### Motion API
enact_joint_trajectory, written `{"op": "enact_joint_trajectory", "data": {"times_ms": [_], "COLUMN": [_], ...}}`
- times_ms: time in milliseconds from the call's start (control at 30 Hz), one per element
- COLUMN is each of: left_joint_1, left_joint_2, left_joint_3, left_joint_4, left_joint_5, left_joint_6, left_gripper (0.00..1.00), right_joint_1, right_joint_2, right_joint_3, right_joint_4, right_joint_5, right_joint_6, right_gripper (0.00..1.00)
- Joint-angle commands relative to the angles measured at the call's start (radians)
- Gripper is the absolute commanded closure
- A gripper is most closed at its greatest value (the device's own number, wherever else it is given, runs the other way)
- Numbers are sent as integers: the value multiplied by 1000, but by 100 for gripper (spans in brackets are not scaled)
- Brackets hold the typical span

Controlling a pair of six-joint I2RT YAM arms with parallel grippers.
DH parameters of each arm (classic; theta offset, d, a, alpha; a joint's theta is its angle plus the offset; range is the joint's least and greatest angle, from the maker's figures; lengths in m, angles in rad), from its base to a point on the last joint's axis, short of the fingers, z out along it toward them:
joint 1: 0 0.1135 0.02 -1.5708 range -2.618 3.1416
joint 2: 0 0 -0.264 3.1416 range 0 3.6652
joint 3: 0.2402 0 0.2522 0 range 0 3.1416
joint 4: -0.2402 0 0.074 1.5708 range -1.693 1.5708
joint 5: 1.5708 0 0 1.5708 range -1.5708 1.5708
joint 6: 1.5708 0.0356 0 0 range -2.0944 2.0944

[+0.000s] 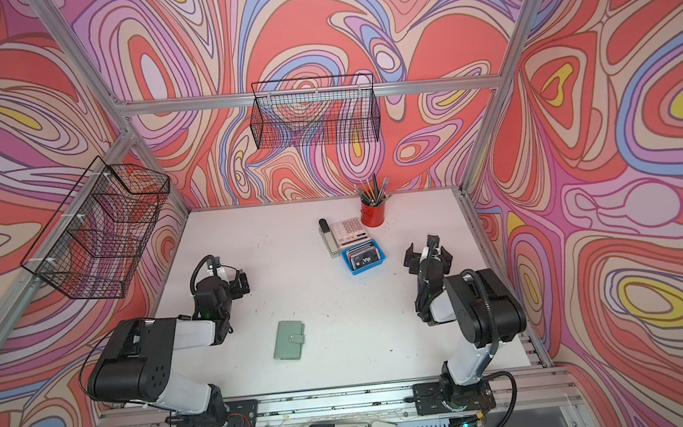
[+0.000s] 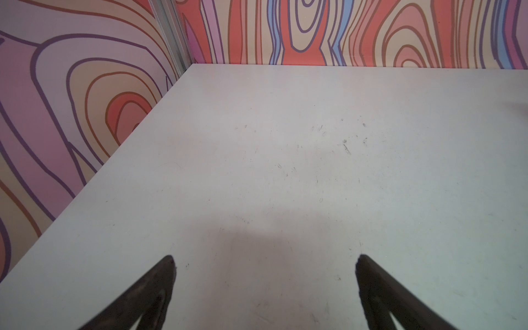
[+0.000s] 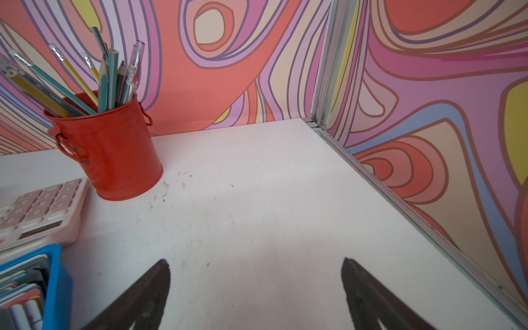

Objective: Put the credit cards into the card holder

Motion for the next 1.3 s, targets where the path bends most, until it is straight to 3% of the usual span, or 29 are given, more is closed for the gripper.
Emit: {"op": "enact_joint_trajectory", "data": {"times_ms": [0,267,367,500,600,700,833,933,1033,1100,1200,1267], "left_joint_1": [0,0,-5,-57,-92,-94,-94,-94,-94,-94,-94,-93], "left_joint_2": [4,4,-4,-124,-285,-490,-718,-828,-917,-955,-986,-1007], "left_joint_3": [8,8,-8,-81,-82,-13,120,232,196,170,138,137], "left_joint_4": [27,28,46,96,-57,-377,-788,-1026,-1007,-979,-1079,-1123], "left_joint_5": [7,9,72,-2,-29,-31,74,149,309,380,286,297], "left_joint_6": [12,12,41,81,83,-58,-232,-355,-387,-428,-624,-660], "left_gripper": [0,0,0,0,0,0,0,0,0,0,0,0], "right_joint_1": [-4,-4,1,39,42,42,42,42,42,42,42,42], "right_joint_2": [9,7,-20,-181,-350,-580,-814,-897,-965,-1022,-1087,-1101], "right_joint_3": [8,6,-22,-101,-153,-150,-2,97,104,76,37,22], "right_joint_4": [12,17,51,59,-11,-243,-798,-1067,-1205,-1191,-1146,-1133], "right_joint_5": [-3,-1,-3,67,79,57,-2,-73,-72,-161,-295,-357], "right_joint_6": [-2,-4,-13,-31,10,142,470,541,662,659,668,692], "right_gripper": [2,2,2,2,2,2,2,2,2,2,2,2]}}
